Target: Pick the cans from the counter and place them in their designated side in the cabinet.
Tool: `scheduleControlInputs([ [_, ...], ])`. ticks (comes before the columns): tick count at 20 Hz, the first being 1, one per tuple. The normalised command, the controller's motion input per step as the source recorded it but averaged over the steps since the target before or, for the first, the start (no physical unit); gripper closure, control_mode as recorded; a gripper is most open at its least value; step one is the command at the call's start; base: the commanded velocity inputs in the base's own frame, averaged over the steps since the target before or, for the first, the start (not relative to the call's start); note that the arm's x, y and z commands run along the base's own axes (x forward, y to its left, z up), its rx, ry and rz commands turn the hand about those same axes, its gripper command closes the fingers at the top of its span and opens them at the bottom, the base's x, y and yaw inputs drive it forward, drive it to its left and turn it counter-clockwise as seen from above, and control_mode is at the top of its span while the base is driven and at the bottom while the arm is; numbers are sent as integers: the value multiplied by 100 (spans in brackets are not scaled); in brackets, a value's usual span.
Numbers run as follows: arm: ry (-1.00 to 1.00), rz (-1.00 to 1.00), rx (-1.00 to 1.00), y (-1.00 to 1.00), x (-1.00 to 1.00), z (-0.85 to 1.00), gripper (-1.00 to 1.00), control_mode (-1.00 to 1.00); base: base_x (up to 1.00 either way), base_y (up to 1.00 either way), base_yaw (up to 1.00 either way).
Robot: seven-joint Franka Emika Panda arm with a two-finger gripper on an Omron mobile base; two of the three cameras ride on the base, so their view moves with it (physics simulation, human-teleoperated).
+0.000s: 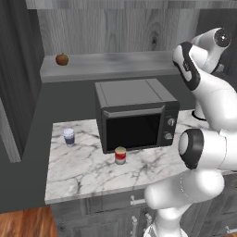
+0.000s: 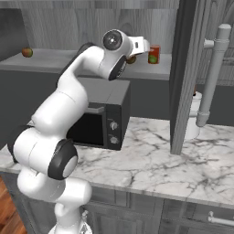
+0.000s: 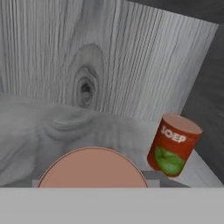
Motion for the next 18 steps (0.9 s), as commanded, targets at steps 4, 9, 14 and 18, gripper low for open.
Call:
scheduleControlInputs([
  [4, 5, 0, 0, -9, 10, 0, 100, -100, 0, 0, 0],
  [9, 6, 0, 0, -8, 8, 0, 100, -100, 0, 0, 0],
  [14, 5, 0, -1, -2, 10, -1, 100, -100, 0, 0, 0],
  [18, 4, 0, -2, 0, 9, -1, -100, -100, 0, 0, 0],
])
